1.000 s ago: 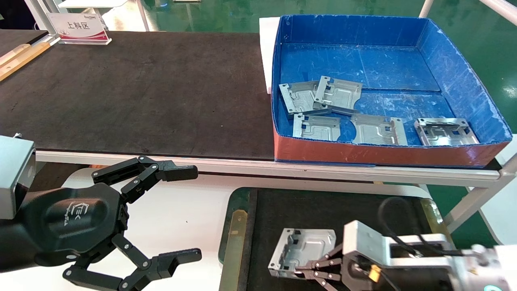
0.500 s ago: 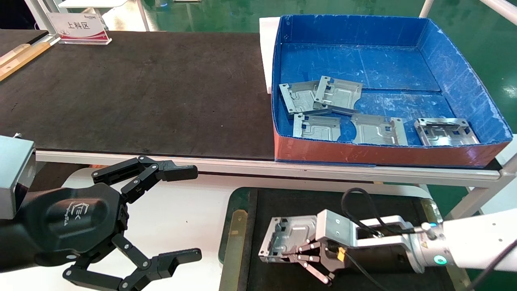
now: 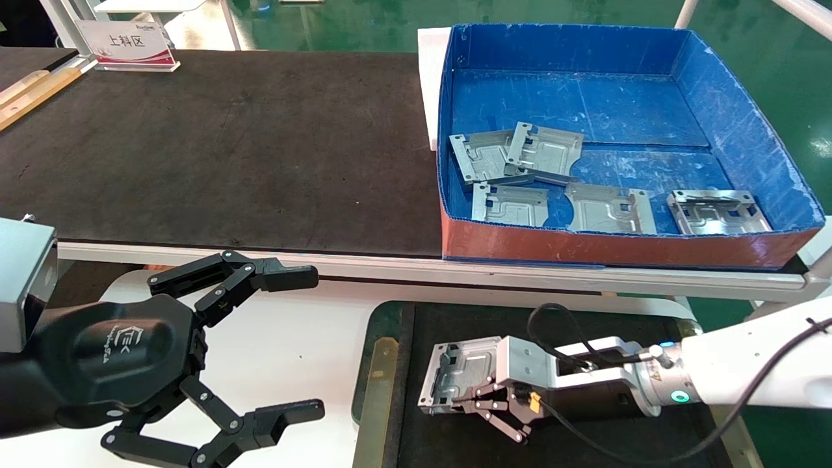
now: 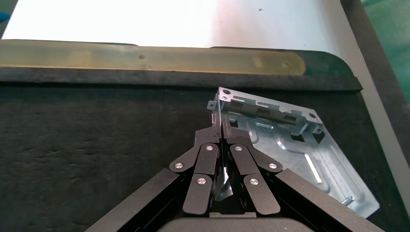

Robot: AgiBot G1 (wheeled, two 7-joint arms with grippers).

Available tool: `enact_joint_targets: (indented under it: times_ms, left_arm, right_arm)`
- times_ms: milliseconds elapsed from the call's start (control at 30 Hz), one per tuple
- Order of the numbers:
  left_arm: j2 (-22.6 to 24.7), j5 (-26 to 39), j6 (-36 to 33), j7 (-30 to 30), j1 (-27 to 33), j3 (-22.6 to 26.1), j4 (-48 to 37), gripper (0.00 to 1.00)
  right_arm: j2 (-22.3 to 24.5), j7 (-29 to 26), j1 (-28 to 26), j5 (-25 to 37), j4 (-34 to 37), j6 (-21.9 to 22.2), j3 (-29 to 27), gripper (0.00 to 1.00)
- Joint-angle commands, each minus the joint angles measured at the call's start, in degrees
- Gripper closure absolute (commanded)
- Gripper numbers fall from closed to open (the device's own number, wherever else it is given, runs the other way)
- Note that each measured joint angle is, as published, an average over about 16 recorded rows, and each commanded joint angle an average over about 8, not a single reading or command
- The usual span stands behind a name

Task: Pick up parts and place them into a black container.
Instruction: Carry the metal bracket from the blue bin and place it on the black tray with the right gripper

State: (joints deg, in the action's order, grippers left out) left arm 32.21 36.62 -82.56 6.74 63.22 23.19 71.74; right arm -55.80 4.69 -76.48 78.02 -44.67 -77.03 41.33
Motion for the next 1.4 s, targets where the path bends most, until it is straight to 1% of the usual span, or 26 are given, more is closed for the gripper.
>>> enact_joint_targets:
  times_ms: [33,767,1100,1400]
  left_arm:
    - [0.0,0.0,0.0,0.0,0.0,0.0,0.0,0.00]
    - [0.0,0.0,0.0,0.0,0.0,0.0,0.0,0.00]
    - [0.0,0.0,0.0,0.0,0.0,0.0,0.0,0.00]
    - [0.0,0.0,0.0,0.0,0.0,0.0,0.0,0.00]
  right_arm:
    - [-0.7,1.3,-0.5,0.2,2.0,0.0,0.1,1.00]
    - [-6.8,11.6,-5.0,2.9,14.4,0.4,1.4,1.00]
    - [-9.0,16.0,-6.5,2.7,20.3,-0.2,1.3,1.00]
    - [-10.5,20.4,-7.3,2.6,25.2,0.3,1.1,1.00]
